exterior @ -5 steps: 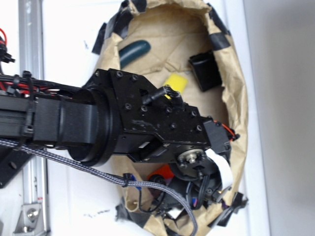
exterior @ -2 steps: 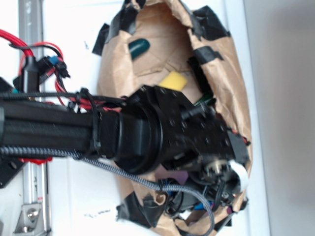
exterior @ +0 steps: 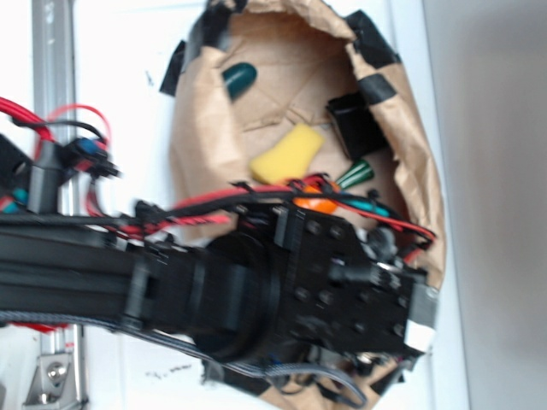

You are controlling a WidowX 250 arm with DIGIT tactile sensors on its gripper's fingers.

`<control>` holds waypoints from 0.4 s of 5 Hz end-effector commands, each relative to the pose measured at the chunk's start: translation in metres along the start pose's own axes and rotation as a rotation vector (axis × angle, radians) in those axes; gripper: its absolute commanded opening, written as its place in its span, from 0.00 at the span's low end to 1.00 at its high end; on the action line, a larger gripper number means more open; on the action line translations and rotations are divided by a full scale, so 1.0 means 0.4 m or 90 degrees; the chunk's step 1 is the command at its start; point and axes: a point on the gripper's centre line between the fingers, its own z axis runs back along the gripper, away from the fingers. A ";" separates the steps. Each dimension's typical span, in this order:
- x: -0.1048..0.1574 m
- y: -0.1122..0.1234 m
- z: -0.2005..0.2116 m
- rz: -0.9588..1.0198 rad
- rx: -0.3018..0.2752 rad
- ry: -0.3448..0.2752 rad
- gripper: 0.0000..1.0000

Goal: Grab the blue block.

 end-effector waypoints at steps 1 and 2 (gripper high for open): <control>-0.025 0.056 0.091 0.056 -0.006 -0.053 1.00; 0.016 0.035 0.099 0.048 -0.071 -0.096 1.00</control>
